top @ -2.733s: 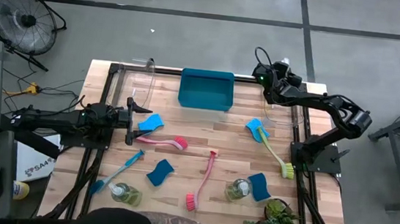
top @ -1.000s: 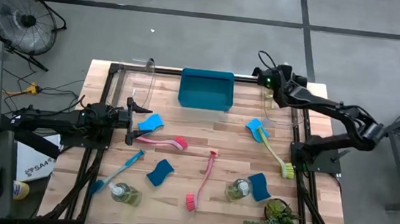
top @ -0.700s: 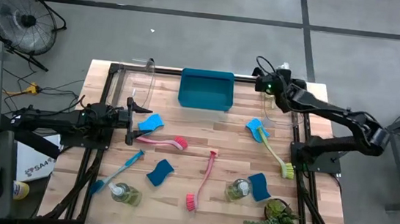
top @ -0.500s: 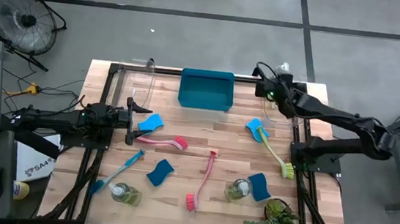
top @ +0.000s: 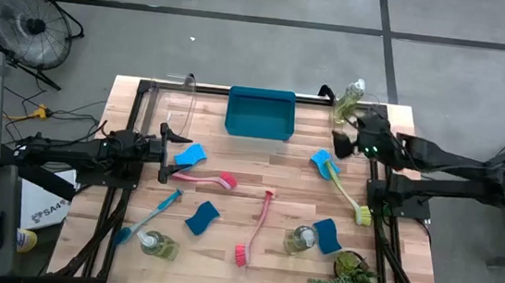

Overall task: Pick & Place Kitchen Sink Supplies
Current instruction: Put the right green dish soap into the right transparent bin

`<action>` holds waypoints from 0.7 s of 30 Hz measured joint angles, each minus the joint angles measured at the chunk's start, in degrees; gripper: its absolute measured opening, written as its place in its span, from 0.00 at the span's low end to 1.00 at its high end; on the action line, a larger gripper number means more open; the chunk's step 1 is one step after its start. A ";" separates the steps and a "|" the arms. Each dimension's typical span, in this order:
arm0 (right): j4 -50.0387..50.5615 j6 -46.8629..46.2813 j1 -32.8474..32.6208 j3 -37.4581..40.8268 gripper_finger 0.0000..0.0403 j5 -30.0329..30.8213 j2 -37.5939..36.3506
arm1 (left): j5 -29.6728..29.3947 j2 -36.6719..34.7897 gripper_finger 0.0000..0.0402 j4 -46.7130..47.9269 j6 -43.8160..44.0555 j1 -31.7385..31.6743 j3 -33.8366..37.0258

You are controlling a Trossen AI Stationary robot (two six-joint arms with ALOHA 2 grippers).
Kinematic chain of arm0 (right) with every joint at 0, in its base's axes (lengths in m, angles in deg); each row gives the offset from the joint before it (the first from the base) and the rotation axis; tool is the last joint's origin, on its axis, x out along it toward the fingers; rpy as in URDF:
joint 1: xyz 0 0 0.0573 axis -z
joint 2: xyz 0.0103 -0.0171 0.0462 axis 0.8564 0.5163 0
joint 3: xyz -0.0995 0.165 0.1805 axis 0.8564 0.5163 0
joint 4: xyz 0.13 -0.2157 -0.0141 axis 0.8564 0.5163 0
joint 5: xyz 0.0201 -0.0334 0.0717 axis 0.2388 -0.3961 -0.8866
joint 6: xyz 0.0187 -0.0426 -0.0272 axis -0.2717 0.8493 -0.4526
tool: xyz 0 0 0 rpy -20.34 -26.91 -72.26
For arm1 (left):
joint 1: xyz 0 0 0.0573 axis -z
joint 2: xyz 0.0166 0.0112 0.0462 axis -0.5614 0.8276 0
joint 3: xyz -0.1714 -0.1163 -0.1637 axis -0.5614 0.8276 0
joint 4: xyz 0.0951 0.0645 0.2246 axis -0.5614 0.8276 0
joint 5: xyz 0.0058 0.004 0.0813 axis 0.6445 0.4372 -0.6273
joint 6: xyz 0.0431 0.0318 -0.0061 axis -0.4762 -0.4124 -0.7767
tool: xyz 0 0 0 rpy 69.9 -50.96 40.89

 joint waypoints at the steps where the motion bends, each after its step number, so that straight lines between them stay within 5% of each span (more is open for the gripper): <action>1: 0.07 1.04 -2.36 0.60 0.98 -0.39 -0.96 | 0.01 0.00 0.89 0.00 0.00 0.00 0.00; 12: -0.09 3.49 -25.46 2.44 0.98 -0.67 -2.16 | 0.00 0.01 0.89 0.00 0.00 0.00 0.00; 21: 0.25 -8.03 -41.30 2.44 0.98 -3.02 1.49 | 0.00 0.01 0.89 0.00 0.02 0.00 0.00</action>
